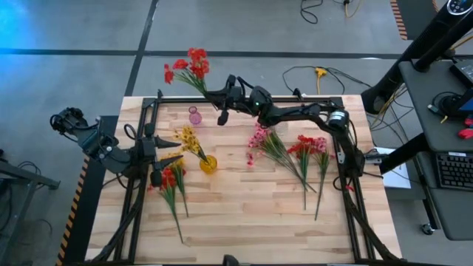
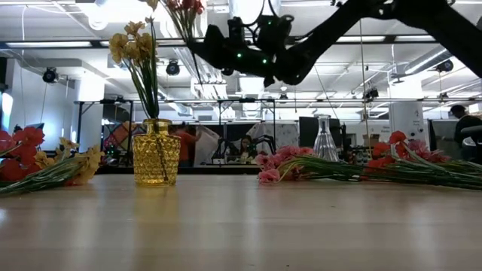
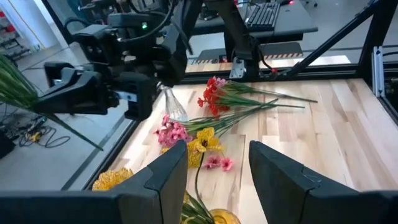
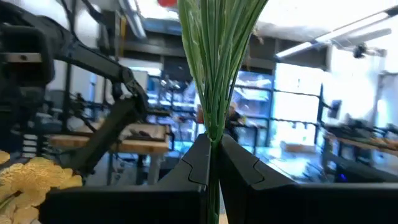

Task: Sort flowers into vase by color
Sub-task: Put the center red flower into the pink flower vase

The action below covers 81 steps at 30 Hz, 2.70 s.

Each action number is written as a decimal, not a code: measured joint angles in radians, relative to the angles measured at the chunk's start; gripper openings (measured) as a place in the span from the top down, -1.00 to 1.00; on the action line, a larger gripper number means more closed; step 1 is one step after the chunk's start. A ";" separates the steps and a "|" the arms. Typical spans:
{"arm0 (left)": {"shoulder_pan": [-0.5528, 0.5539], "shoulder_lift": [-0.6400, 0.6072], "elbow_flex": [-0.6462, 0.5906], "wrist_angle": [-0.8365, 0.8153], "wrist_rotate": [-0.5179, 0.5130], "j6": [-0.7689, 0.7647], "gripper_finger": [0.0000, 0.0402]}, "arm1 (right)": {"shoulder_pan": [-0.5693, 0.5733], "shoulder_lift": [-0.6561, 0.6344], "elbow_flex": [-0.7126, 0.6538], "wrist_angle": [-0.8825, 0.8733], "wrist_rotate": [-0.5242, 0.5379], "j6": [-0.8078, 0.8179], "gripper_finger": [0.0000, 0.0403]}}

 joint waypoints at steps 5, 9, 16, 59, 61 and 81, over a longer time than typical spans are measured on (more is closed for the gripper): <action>-0.001 -0.001 0.000 -0.006 0.000 -0.013 0.23 | -0.037 0.093 0.083 0.142 -0.090 0.098 0.94; -0.001 -0.004 0.000 -0.006 -0.005 -0.015 0.23 | -0.060 0.177 0.151 0.238 -0.108 0.088 0.94; -0.001 -0.017 0.000 -0.027 -0.103 -0.012 0.23 | -0.060 0.299 0.294 0.249 -0.106 0.181 0.94; 0.000 -0.206 0.000 -0.206 -0.420 -0.072 0.23 | -0.007 0.388 0.439 0.090 0.057 0.155 0.94; 0.000 -0.228 0.000 -0.180 -0.421 -0.064 0.23 | -0.005 0.388 0.439 0.087 0.067 0.156 0.94; 0.003 -0.298 -0.140 0.345 -0.119 0.491 0.23 | 0.011 -0.006 0.450 -0.756 -0.053 -0.236 0.94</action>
